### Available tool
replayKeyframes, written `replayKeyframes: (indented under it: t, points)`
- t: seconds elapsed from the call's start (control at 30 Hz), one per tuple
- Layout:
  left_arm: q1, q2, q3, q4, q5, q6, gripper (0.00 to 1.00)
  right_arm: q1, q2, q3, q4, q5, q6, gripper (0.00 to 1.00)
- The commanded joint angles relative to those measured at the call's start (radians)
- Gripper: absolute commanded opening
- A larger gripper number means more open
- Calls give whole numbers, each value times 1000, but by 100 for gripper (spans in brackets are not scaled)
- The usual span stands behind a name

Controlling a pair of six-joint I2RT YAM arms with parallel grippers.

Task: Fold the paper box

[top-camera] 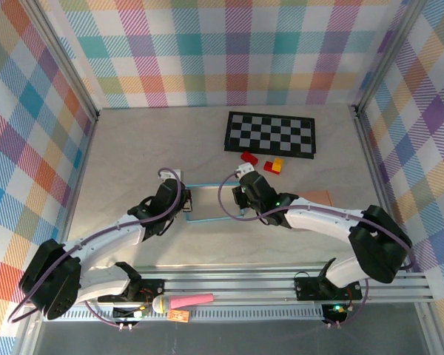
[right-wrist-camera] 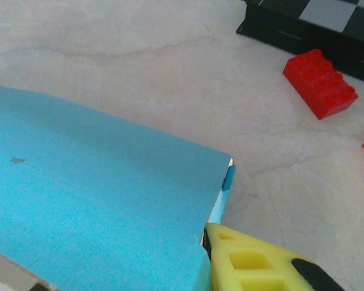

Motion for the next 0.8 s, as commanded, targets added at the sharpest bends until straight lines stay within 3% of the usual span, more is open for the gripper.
replayKeyframes:
  t: [0.0, 0.33, 0.6, 0.77]
  points:
    - [-27, -19, -35, 27, 3, -24, 0, 19, -27, 35, -97, -114, 35, 30]
    - [-52, 4, -31, 12, -32, -34, 0, 14, -122, 170, -420, -343, 199, 78]
    - [-55, 7, 12, -37, -39, -17, 0, -22, -165, 294, -633, -546, 282, 85]
    - [-56, 24, 28, -50, -32, -18, 0, -52, -163, 394, -753, -545, 313, 86]
